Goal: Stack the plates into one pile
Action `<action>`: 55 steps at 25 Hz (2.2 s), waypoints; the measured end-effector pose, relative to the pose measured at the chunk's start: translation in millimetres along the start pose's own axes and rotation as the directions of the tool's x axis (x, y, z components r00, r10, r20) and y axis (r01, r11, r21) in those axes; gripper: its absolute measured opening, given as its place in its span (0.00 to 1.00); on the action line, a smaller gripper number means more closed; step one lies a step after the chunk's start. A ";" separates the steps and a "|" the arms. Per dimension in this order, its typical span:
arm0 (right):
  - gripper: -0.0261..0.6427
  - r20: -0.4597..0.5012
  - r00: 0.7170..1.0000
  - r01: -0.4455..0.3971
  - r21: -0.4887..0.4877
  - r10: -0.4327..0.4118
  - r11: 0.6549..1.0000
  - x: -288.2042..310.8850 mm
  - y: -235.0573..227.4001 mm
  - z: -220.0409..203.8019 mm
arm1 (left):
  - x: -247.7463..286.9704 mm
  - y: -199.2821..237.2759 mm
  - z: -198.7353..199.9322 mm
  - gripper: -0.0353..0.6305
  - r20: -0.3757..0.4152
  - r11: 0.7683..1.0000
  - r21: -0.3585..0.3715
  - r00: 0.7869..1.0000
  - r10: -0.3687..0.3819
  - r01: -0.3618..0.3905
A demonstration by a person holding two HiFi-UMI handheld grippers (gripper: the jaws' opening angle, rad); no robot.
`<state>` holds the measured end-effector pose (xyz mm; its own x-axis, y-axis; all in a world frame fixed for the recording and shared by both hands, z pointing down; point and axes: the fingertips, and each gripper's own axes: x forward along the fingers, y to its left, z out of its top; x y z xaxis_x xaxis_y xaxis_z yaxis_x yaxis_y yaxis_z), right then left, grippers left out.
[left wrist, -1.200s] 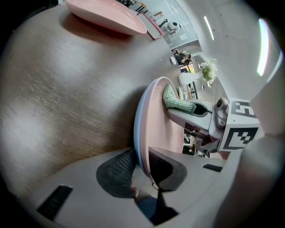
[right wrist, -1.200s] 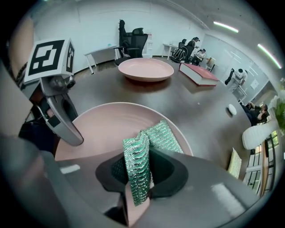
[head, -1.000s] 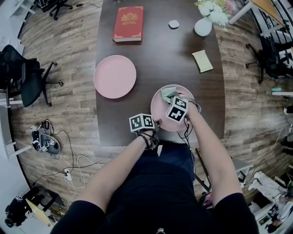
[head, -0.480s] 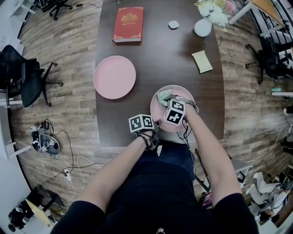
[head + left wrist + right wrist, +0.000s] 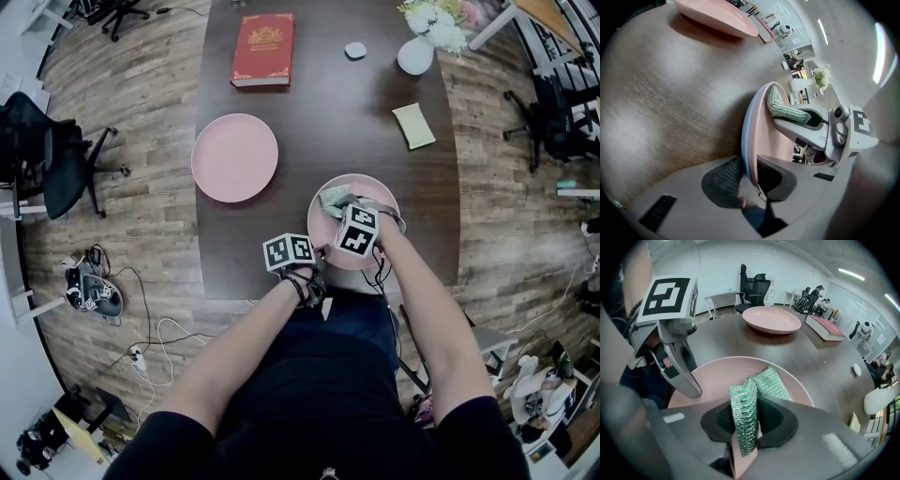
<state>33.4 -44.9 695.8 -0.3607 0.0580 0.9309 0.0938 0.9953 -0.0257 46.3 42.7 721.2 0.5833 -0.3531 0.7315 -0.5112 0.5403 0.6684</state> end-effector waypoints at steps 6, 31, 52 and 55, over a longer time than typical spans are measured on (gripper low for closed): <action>0.17 -0.016 0.999 0.028 0.021 -0.027 0.999 4.4 -6.9 -4.3 | 0.3 0.6 0.0 0.15 0.003 1.000 -0.006 1.000 0.002 -0.002; 0.17 -0.069 0.986 0.162 0.238 -0.150 0.958 -4.9 -40.4 -26.3 | -0.8 1.5 -0.4 0.15 0.029 1.000 -0.019 1.000 0.006 -0.006; 0.17 -0.200 0.953 0.298 0.463 -0.229 0.835 -19.1 -50.4 -64.5 | -0.9 -1.1 3.1 0.14 0.054 1.000 -0.024 0.998 0.014 -0.013; 0.17 -0.222 0.947 0.314 0.481 -0.232 0.819 -20.4 -49.1 -70.9 | -0.5 -1.0 3.3 0.14 0.059 1.000 -0.026 0.998 0.013 -0.012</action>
<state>102.0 -100.5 703.9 -0.1573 -0.1937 0.9684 -0.4825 0.8706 0.0958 44.5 39.8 720.6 0.5380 -0.3904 0.7471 -0.5015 0.5642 0.6559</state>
